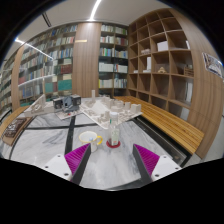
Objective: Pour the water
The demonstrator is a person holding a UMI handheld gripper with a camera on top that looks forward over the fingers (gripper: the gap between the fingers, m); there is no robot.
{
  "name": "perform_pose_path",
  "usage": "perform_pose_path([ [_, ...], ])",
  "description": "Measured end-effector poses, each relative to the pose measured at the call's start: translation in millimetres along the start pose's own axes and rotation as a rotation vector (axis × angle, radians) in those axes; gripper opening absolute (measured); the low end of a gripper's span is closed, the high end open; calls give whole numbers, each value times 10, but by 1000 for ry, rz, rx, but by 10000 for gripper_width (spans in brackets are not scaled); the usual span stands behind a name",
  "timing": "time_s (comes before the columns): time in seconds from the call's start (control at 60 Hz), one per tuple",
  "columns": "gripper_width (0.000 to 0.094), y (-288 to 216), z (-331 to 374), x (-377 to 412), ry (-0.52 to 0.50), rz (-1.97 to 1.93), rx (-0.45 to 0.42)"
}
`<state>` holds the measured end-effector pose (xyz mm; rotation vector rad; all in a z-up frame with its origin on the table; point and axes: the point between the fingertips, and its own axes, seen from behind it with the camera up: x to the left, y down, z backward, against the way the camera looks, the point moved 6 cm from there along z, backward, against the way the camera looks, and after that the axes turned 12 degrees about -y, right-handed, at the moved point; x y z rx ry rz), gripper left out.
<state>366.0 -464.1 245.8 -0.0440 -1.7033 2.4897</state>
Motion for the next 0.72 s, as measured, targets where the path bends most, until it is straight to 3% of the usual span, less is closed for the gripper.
perform_pose_path([
  [0.283,858,202,943,243,39,3,15],
  [0.717,858,142,1120,153,81,23,-22],
])
